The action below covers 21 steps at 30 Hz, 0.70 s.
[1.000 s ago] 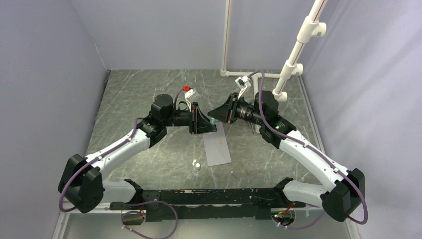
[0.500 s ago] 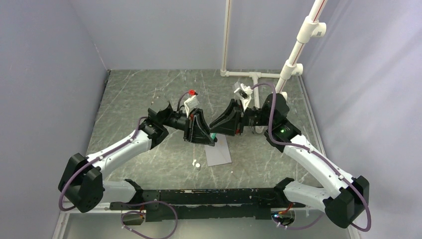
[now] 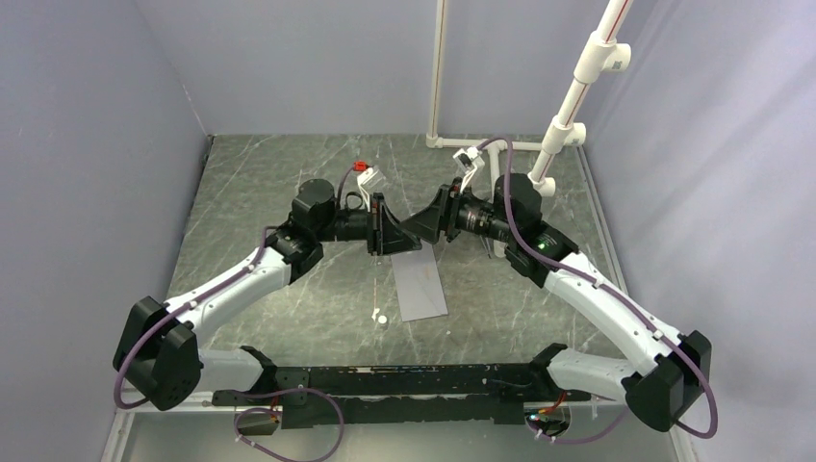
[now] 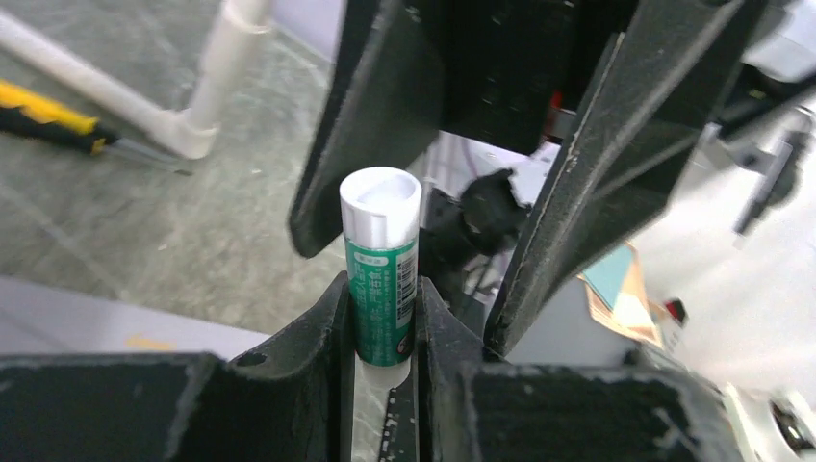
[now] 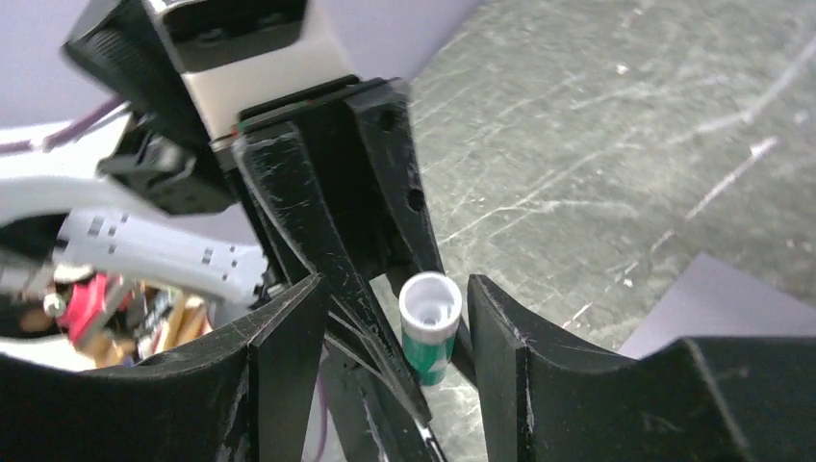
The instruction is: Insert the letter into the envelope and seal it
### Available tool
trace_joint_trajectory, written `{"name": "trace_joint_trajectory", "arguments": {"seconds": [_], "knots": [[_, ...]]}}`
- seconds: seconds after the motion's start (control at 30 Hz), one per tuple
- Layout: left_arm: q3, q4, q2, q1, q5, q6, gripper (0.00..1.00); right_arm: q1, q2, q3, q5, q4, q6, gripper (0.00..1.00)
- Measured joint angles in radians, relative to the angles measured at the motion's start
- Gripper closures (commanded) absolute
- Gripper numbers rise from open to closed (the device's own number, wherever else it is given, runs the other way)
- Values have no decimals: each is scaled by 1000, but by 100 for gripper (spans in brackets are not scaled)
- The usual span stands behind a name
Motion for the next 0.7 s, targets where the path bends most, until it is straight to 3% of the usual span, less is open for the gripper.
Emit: {"name": "trace_joint_trajectory", "arguments": {"seconds": [0.1,0.33,0.43,0.57,0.7], "knots": [[0,-66,0,3,-101,31,98,0,10,-19,85,-3,87,63],[1,-103,-1,-1,-161,46,98,-2,26,-22,190,-29,166,84],[0,-106,-1,-1,-164,42,98,-2,29,-22,190,-28,177,100],[0,-111,-2,0,-146,42,97,-2,30,-23,174,-25,159,100],[13,-140,-3,4,-41,70,97,-17,-12,-82,29,64,37,100]]}}
